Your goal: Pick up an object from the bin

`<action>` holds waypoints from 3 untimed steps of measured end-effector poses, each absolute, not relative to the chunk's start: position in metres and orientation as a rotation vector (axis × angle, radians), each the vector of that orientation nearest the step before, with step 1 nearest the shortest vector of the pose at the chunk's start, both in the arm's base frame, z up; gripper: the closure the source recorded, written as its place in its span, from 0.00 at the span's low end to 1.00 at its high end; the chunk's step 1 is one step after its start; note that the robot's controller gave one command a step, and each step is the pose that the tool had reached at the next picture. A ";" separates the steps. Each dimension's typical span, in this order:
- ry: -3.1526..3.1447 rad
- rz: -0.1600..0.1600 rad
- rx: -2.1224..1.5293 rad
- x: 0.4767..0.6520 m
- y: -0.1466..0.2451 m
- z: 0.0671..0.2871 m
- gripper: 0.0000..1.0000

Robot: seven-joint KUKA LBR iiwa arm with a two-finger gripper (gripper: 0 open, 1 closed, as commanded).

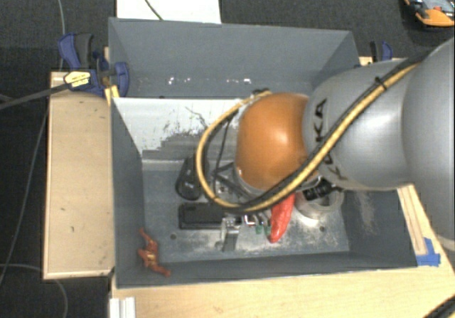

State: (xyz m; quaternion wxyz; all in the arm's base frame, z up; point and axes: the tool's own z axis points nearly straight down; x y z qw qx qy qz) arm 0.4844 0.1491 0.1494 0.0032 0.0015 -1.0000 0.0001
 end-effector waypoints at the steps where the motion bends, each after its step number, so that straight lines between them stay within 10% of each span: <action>1: -3.143 -0.002 -0.005 0.487 0.148 0.154 0.00; 2: -3.133 -0.002 -0.194 0.518 0.147 0.070 0.00; 3: -3.143 -0.008 -0.212 0.526 0.148 0.128 0.00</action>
Offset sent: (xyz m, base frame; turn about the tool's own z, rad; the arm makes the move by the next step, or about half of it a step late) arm 0.0341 -0.0024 -0.0794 0.1255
